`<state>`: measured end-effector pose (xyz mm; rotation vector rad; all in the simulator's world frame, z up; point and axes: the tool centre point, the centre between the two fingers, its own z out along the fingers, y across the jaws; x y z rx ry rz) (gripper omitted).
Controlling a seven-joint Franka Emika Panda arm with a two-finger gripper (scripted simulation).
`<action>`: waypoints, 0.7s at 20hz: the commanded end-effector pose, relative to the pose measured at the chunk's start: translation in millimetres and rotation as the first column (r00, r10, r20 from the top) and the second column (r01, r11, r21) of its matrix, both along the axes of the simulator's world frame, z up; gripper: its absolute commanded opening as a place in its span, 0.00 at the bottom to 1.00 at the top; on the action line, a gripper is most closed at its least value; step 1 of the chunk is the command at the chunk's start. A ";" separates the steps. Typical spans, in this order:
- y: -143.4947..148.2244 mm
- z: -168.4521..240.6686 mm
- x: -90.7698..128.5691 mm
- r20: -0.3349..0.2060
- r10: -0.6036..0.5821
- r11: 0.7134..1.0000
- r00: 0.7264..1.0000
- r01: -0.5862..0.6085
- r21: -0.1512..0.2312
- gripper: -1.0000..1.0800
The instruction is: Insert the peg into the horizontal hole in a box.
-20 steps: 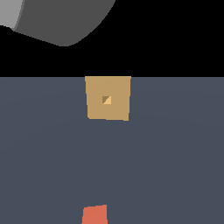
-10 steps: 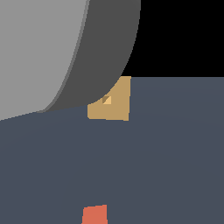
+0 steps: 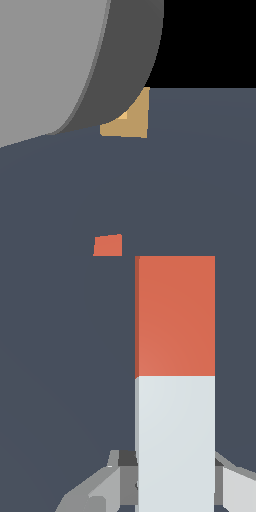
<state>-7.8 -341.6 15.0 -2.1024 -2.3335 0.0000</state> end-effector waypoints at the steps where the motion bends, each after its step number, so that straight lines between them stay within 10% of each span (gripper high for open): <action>1: -0.2 0.3 0.2 0.001 0.000 1.000 1.000 0.000 0.000 0.00; 14: 17.0 3.5 -4.3 0.000 -0.011 1.000 1.000 0.011 0.000 0.00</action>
